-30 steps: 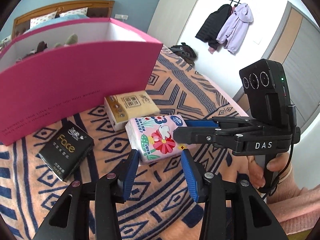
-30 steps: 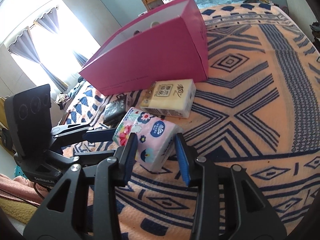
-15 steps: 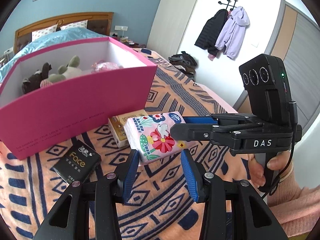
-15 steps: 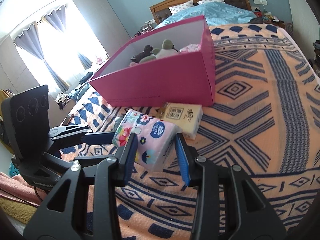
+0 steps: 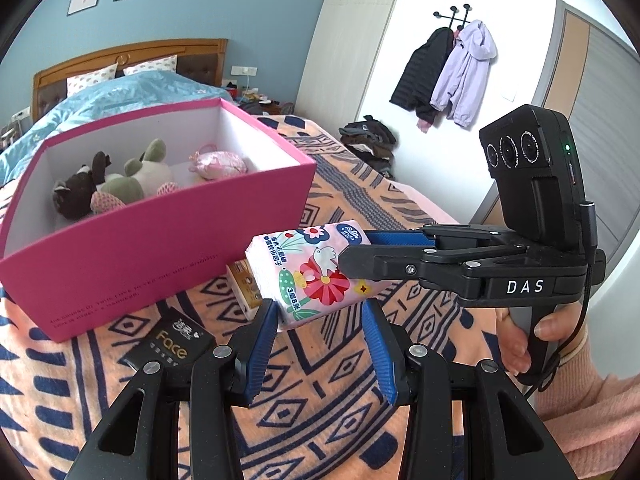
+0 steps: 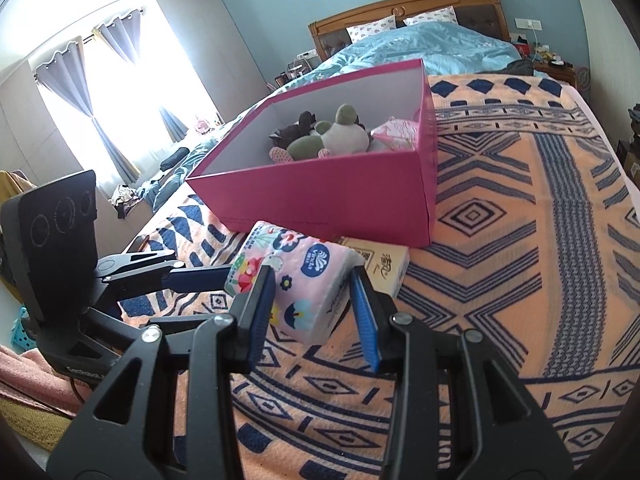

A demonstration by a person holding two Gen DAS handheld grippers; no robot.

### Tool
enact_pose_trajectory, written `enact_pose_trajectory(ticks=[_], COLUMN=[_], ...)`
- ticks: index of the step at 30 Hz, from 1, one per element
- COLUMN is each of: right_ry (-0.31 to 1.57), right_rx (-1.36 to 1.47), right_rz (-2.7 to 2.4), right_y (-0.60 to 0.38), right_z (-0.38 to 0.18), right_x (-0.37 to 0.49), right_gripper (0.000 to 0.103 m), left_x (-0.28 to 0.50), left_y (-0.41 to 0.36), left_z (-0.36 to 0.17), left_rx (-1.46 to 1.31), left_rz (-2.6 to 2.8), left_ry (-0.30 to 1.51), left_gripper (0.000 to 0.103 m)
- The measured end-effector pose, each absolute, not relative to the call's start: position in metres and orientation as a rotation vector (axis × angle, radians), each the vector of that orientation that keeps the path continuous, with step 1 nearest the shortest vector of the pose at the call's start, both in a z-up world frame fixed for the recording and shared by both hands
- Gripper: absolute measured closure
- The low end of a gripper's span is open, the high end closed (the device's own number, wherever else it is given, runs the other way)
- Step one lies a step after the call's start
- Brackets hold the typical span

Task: Organize objects
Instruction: 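Carry the tissue pack with the right tool over the box rim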

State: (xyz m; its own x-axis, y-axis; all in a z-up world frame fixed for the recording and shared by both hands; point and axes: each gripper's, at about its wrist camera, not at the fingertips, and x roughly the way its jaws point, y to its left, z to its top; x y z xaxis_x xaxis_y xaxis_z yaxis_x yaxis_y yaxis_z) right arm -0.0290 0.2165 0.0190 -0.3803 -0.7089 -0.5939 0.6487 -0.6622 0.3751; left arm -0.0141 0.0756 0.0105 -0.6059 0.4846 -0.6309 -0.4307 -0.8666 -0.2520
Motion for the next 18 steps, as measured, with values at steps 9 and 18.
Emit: enact_pose_trajectory(ticks=[9, 18], right_ry=[-0.082, -0.072], right_rx=[0.902, 0.863], right_rz=[-2.100, -2.104], right_y=[0.213, 0.210], right_z=[0.034, 0.047], right_x=[-0.034, -0.042], right_gripper=[0.061, 0.061], left_x=[-0.021, -0.031], left_y=[0.072, 0.069], left_z=[0.023, 0.032], left_rx=[-0.947, -0.921], left_rz=[2.459, 2.481], left_ry=[-0.097, -0.093], left_gripper=[0.059, 0.059])
